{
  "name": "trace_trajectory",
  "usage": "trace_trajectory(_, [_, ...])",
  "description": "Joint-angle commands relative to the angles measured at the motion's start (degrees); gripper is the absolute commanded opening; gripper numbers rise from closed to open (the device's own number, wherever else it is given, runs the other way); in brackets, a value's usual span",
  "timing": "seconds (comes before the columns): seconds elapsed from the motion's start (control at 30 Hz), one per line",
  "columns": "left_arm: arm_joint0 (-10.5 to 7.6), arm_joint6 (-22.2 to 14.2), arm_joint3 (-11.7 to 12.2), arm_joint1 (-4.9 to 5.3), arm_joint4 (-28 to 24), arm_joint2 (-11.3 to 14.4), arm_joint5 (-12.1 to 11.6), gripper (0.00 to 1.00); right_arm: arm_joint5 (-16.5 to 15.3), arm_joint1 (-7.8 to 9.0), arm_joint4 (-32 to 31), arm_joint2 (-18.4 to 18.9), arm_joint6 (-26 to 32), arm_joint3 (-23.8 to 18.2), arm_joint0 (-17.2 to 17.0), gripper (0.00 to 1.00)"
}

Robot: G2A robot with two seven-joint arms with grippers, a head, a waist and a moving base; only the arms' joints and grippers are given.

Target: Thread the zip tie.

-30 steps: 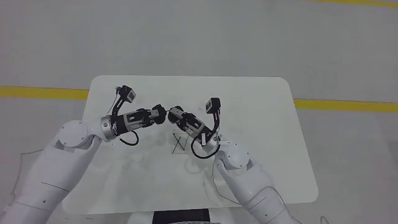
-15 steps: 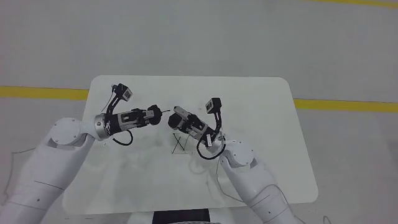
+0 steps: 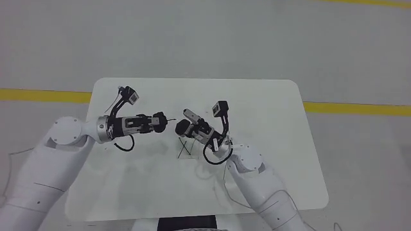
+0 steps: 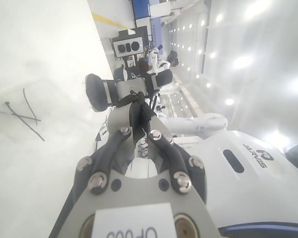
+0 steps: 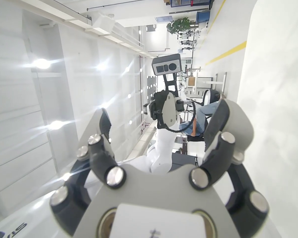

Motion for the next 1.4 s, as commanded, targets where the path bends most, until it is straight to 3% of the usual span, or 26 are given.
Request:
trace_trajectory(0.0, [-0.82,-3.7,1.5,0.3,-1.2,-0.5,0.9,0.0,-0.3,0.24,0.1,0.4,2.7,0.2,0.0,1.0])
trace_trajectory(0.2, [-2.56,-11.2,5.8,0.97,-3.1,-0.9,1.3,0.0,-1.4,0.92,0.4,0.8,12.2,2.1,1.6,1.0])
trace_trajectory(0.33, [-3.5,-11.2,7.6,1.5,-4.5,1.0,0.8,0.0,-1.0,0.92,2.1,-0.9,20.0,4.4,4.0,1.0])
trace_trajectory(0.4, [-3.92,-11.2,7.8,1.76,-3.9,1.5,-0.4,0.0,-1.1,0.91,2.3,-1.0,20.2,4.6,4.2,1.0])
trace_trajectory(0.6, [-3.92,-11.2,7.8,1.76,-3.9,1.5,-0.4,0.0,-1.1,0.91,2.3,-1.0,20.2,4.6,4.2,1.0])
trace_trajectory(0.7, [-3.77,-9.3,8.0,1.74,-3.4,2.1,0.3,0.0,-0.6,0.8,2.7,-1.7,18.7,4.4,3.8,1.0])
trace_trajectory(0.83, [-4.11,-11.2,8.5,1.91,-6.5,3.3,0.7,0.0,-1.1,0.55,5.6,-2.6,20.2,5.6,4.9,1.0])
trace_trajectory(1.0, [-4.79,-11.2,9.8,2.86,-5.9,3.8,-2.1,0.0,-1.8,0.53,3.8,-3.1,20.9,7.0,6.4,1.0])
trace_trajectory(1.37, [-4.36,-10.3,9.5,2.96,-6.6,4.1,-1.6,0.0,-2.9,0.41,6.6,-2.5,17.0,7.2,5.8,1.0])
